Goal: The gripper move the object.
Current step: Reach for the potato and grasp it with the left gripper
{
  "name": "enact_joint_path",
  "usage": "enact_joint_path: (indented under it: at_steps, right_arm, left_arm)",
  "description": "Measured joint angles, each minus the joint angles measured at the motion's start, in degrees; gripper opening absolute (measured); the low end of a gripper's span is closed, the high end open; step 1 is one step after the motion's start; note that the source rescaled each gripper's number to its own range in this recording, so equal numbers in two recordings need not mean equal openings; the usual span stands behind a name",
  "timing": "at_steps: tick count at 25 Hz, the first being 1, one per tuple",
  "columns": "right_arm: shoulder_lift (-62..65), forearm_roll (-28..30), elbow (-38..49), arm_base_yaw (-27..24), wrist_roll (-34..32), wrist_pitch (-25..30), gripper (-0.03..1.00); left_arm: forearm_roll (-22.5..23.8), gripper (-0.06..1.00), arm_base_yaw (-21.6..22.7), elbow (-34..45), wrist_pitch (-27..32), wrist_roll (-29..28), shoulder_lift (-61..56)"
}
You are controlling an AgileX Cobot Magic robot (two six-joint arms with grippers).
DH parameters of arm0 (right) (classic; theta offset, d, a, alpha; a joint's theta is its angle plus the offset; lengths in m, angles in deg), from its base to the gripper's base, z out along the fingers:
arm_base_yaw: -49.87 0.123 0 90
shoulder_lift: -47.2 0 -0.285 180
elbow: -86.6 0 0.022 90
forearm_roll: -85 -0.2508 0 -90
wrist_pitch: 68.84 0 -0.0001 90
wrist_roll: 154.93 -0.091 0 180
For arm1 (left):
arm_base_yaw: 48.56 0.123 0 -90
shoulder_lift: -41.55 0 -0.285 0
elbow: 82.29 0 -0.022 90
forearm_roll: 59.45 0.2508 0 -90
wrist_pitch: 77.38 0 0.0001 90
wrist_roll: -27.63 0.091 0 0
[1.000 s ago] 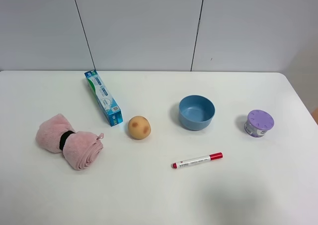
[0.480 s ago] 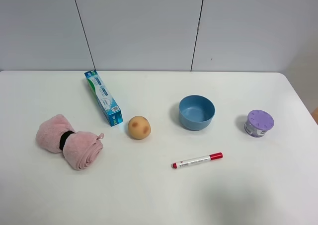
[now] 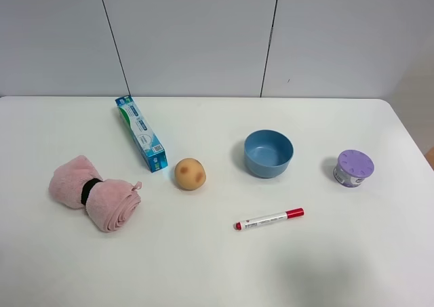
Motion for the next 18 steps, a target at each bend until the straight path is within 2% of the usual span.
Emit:
enact_joint_path:
  at_steps: [5, 9, 18]
  right_arm:
    - [0.00, 0.00, 0.00, 0.00, 0.00, 0.00, 1.00]
    - [0.00, 0.00, 0.00, 0.00, 0.00, 0.00, 1.00]
    - [0.00, 0.00, 0.00, 0.00, 0.00, 0.00, 1.00]
  left_arm:
    - [-2.10, 0.99, 0.00, -0.65, 0.20, 0.00, 0.79]
    - [-3.36, 0.99, 0.00, -5.01, 0.28, 0.71, 7.78]
    - [-4.03, 0.99, 0.00, -23.66, 0.18, 9.25, 37.95]
